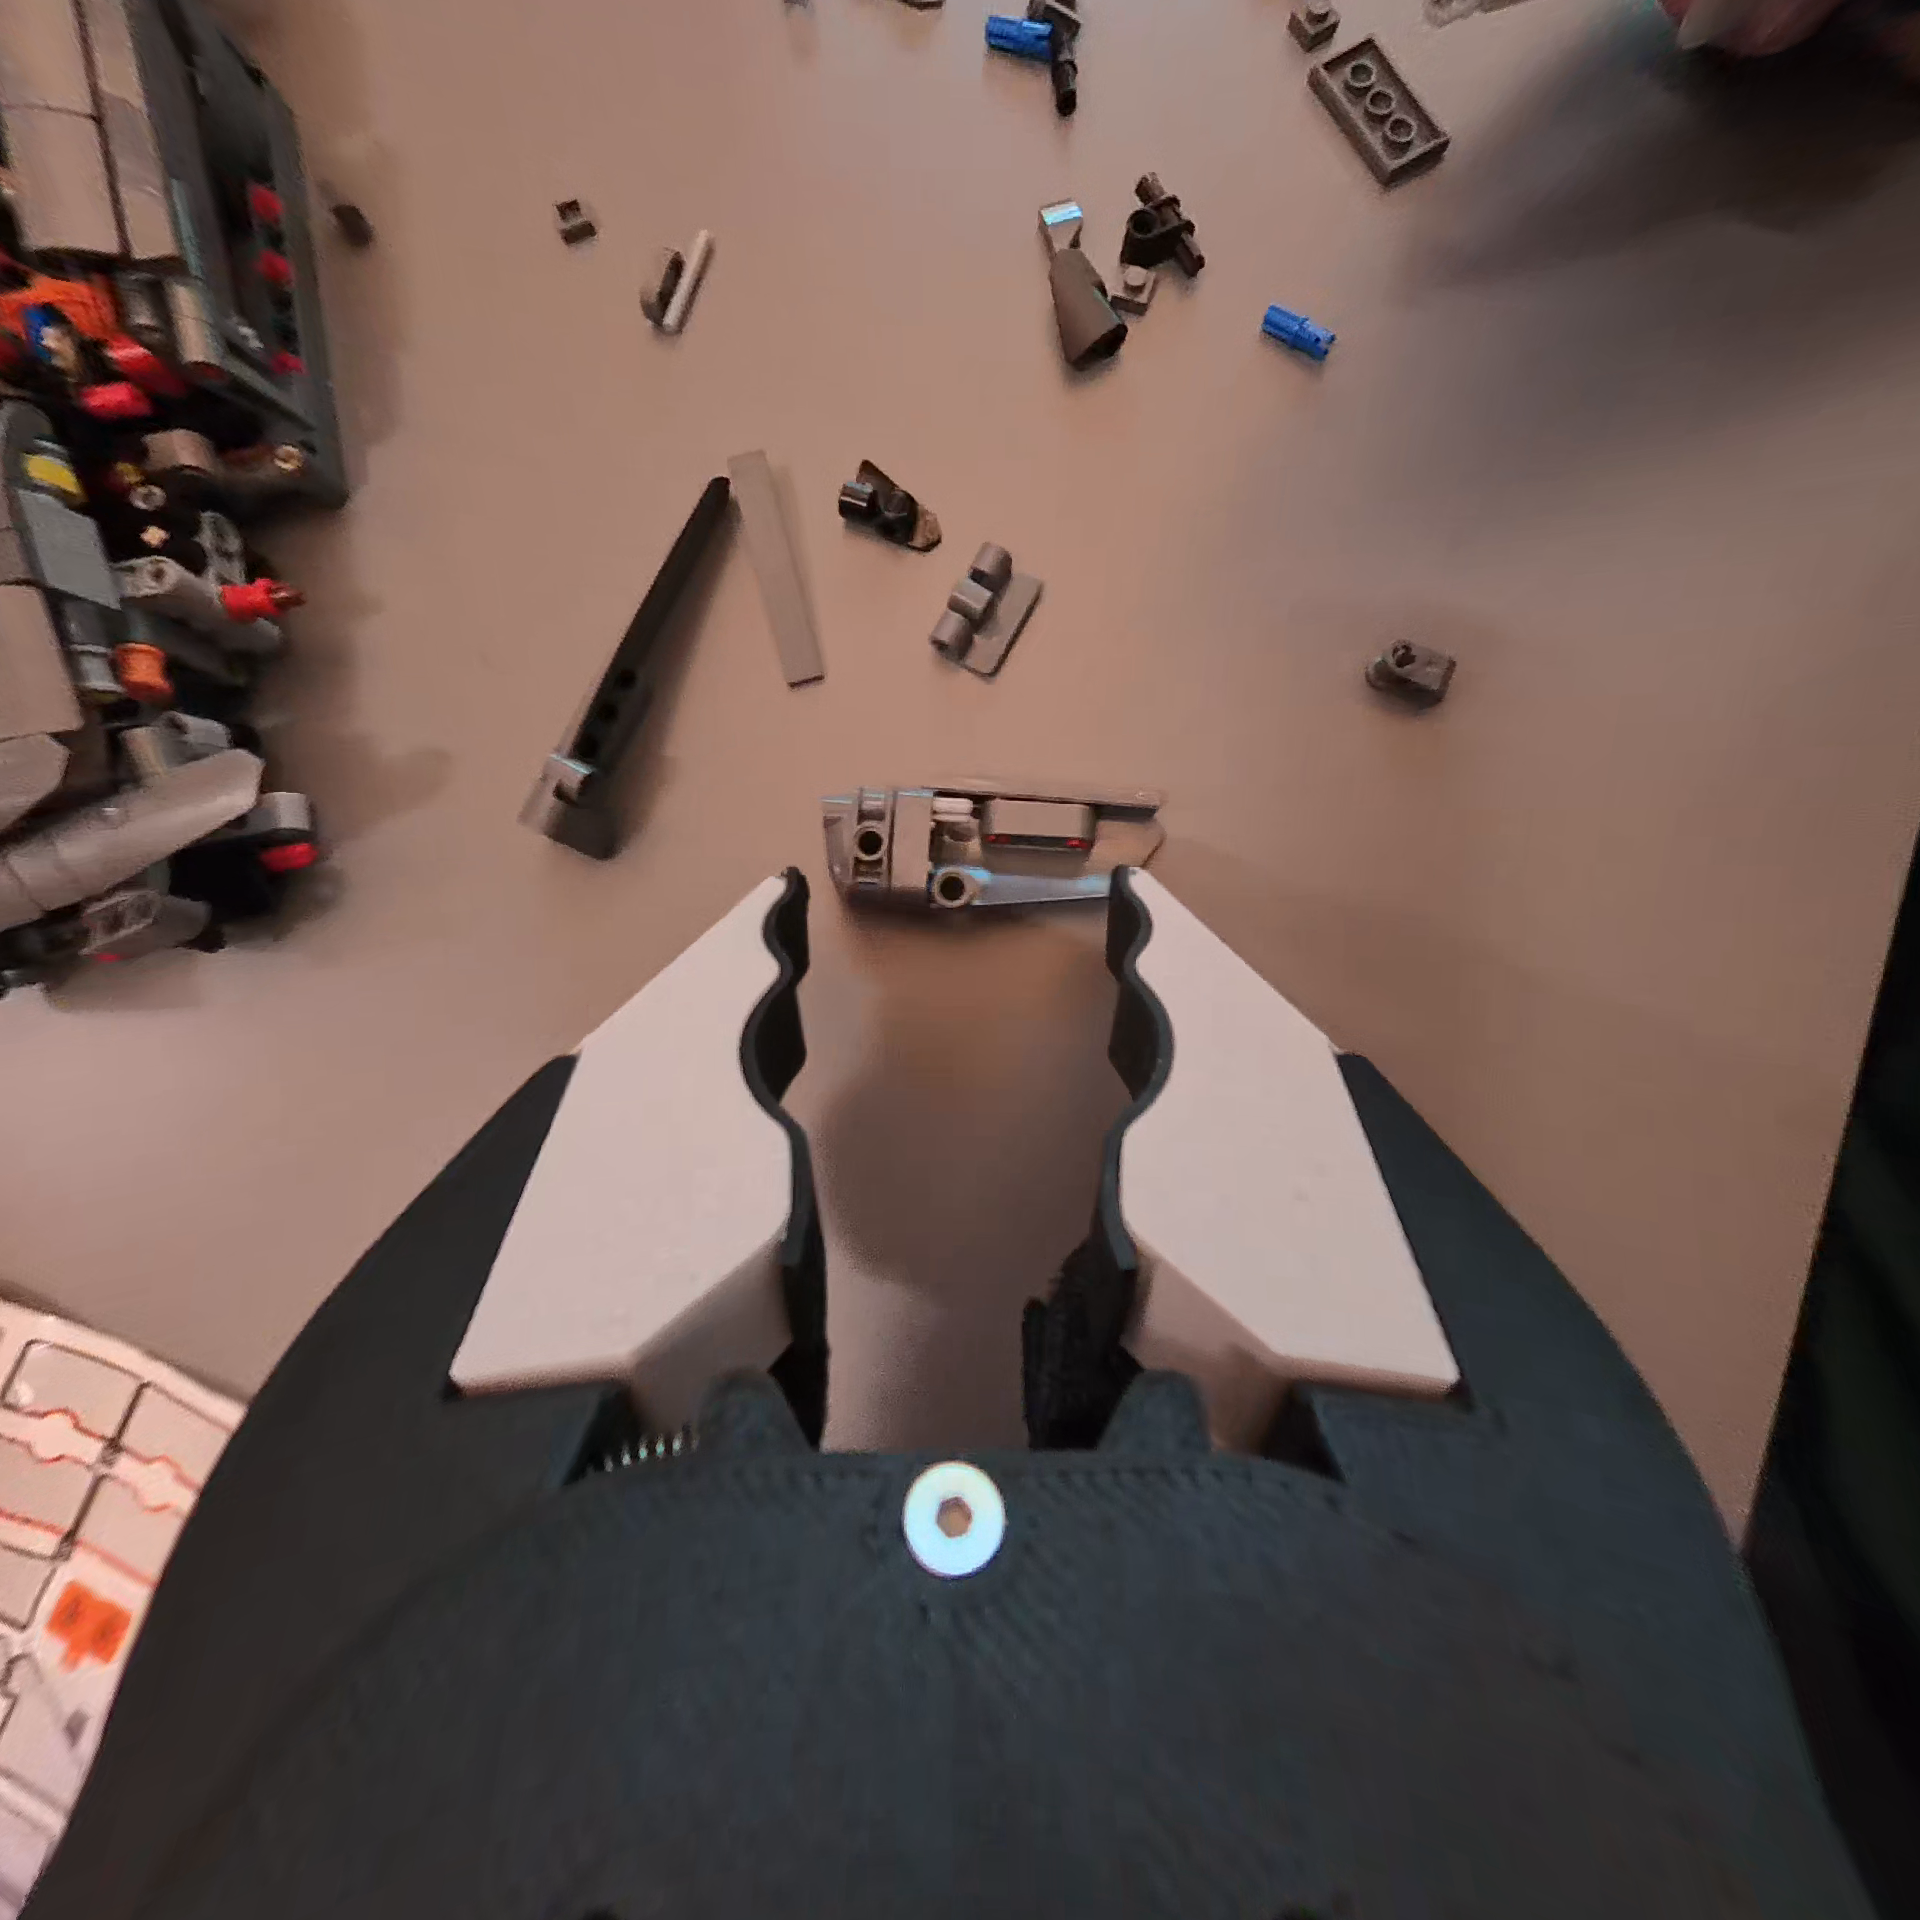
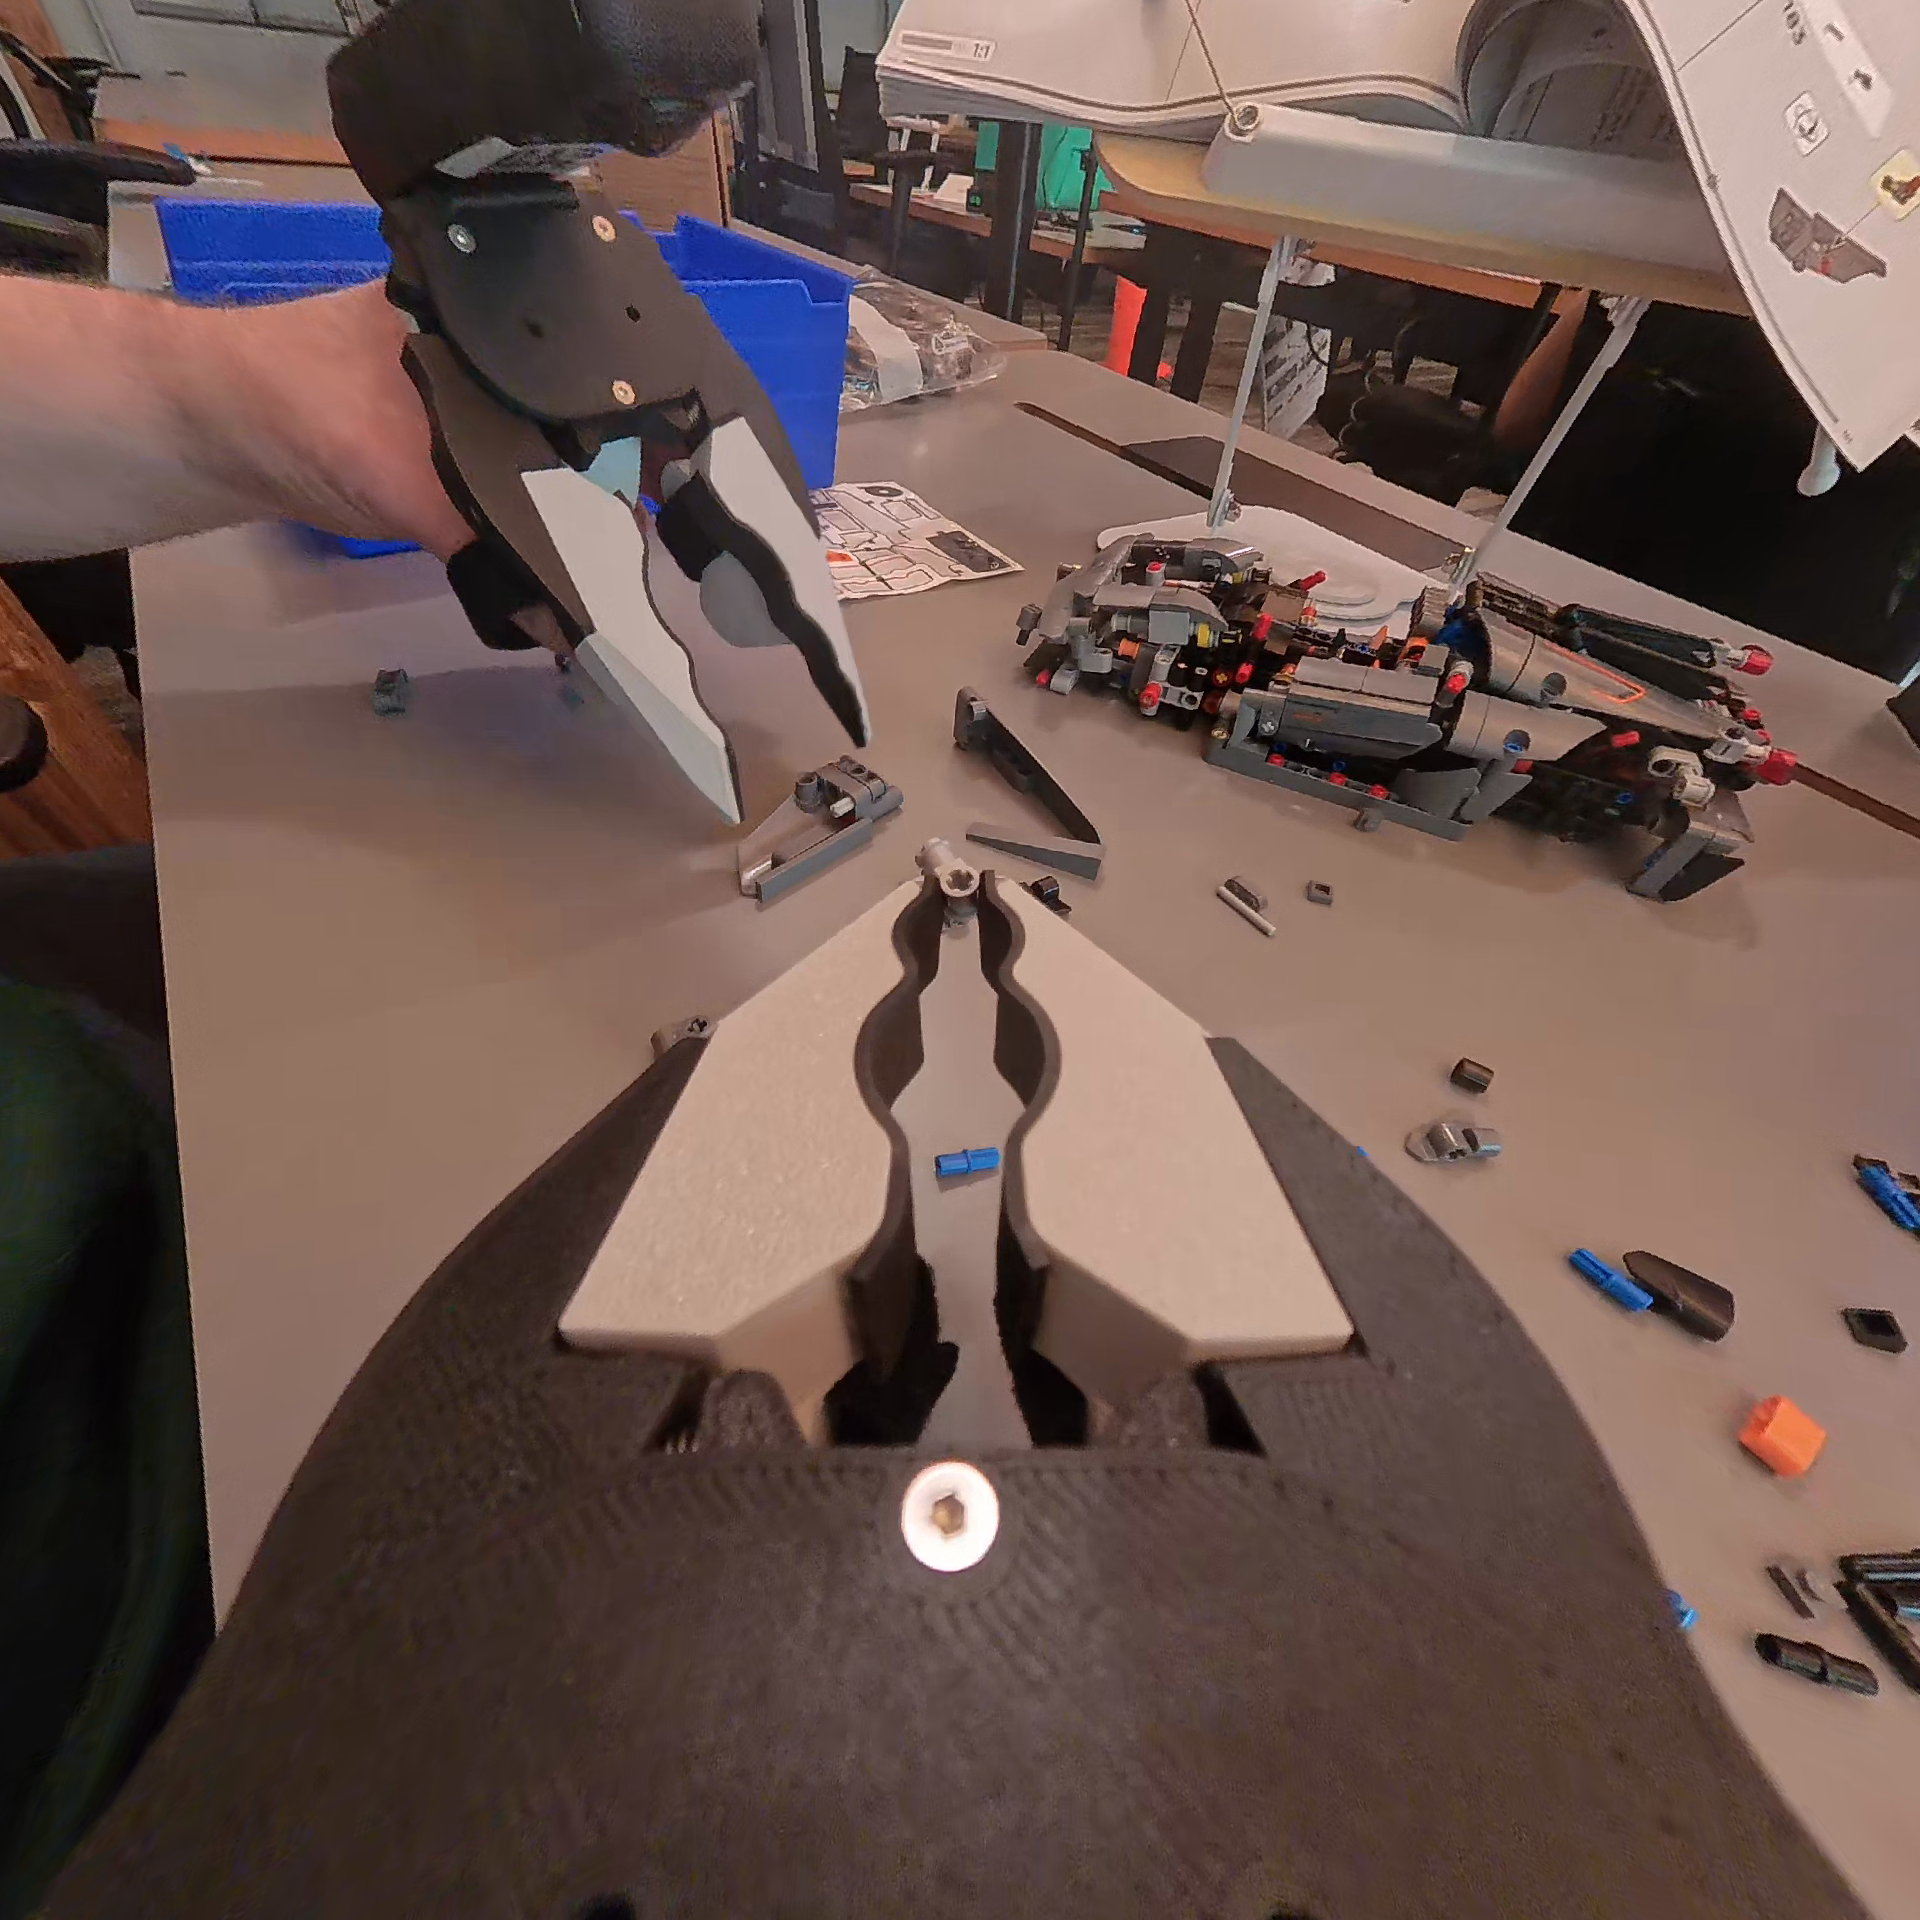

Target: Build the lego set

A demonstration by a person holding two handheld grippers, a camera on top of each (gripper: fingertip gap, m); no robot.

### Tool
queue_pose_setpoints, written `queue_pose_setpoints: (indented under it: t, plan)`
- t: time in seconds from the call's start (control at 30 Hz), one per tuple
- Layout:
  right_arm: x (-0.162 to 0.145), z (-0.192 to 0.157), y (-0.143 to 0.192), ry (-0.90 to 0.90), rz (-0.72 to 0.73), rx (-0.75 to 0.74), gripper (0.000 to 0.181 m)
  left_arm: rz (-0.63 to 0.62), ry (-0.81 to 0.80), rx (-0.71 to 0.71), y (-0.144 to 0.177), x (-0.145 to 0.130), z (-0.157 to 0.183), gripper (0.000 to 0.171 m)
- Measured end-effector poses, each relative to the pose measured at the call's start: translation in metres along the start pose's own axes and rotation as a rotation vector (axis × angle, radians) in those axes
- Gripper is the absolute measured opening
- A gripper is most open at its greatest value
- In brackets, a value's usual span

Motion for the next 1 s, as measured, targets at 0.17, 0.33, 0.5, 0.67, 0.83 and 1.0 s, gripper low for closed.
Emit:
queue_pose_setpoints:
  t: [0.17, 0.33, 0.5, 0.67, 0.83, 1.0]
  plan:
    - [0.0, -0.001, -0.001, -0.002, -0.003, 0.008, 0.004, -0.022, 0.03, -0.02, 0.0, -0.008, 0.016, 0.047]
    - [0.0, 0.0, 0.0, -0.005, -0.001, 0.009, 0.004, 0.0, 0.105, -0.039, -0.001, -0.009, 0.045, 0.042]
    - [0.0, -0.001, 0.0, -0.003, -0.002, 0.011, 0.004, 0.036, 0.092, 0.038, 0.008, -0.006, 0.049, 0.045]
    - [-0.002, -0.003, -0.001, 0.006, -0.013, 0.021, 0.004, 0.118, 0.099, 0.089, 0.022, 0.01, 0.045, 0.049]
    - [-0.002, -0.011, -0.005, -0.032, -0.022, 0.065, 0.004, 0.157, -0.023, 0.157, 0.023, 0.028, 0.043, 0.043]
    - [0.003, -0.022, -0.011, -0.135, -0.003, 0.12, 0.004, 0.185, -0.11, 0.146, 0.017, 0.043, 0.046, 0.039]
Point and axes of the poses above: each gripper's, where its closed fingertips meet, y back along the fingers, x out of its top, z = x × y across the jaws, the point moved 1 cm from there along y, back along the fingers, and after that the axes turned 15 degrees about z, right-handed, at the moved point
